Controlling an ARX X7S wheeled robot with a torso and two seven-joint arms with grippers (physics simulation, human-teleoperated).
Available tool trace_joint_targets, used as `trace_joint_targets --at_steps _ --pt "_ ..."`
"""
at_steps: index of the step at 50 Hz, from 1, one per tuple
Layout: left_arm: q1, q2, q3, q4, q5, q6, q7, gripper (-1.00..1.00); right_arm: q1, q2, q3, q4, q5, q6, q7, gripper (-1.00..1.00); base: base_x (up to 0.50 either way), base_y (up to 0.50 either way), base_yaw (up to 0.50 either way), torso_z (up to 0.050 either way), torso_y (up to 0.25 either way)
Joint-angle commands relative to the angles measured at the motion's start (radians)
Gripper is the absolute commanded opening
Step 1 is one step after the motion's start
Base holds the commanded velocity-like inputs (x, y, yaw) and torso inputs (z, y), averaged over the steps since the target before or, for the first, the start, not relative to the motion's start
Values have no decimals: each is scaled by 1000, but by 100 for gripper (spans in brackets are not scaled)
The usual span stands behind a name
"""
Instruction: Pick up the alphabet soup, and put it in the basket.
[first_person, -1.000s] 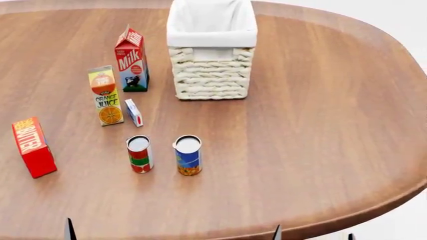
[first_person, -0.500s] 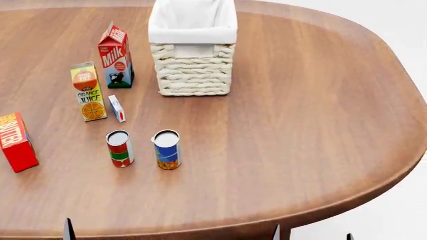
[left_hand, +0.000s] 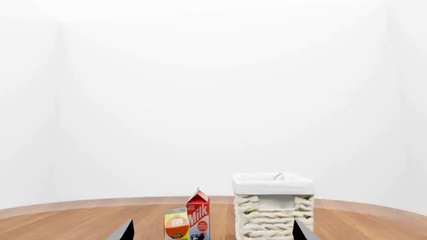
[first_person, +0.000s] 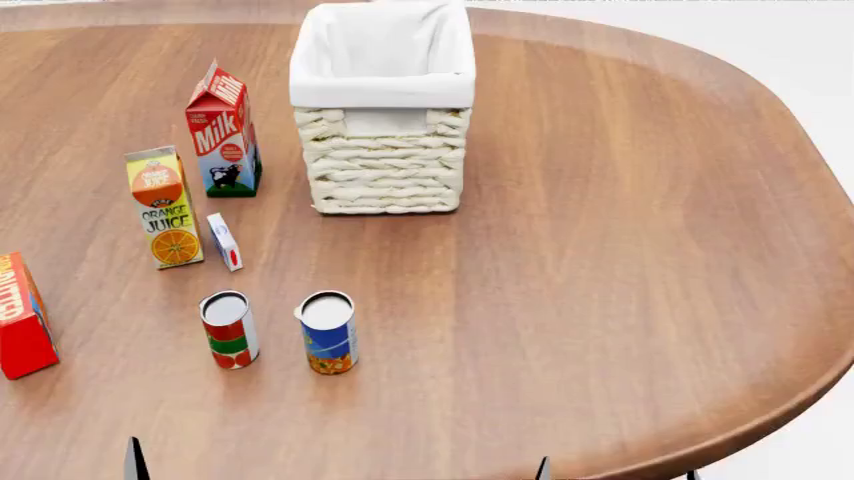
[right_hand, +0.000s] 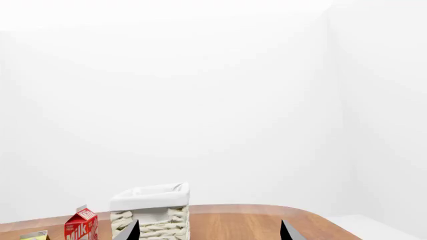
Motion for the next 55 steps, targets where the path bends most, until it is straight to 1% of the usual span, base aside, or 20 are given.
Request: trace_joint_targets --at_steps 1,55 --pt "2 -5 5 1 0 8 -7 100 -1 6 -5 2 1 -10 4 100 230 0 0 0 0" --pt "-3 -24 27 -2 2 16 -37 100 6 18 -20 10 -32 -19 47 100 235 0 0 0 0"
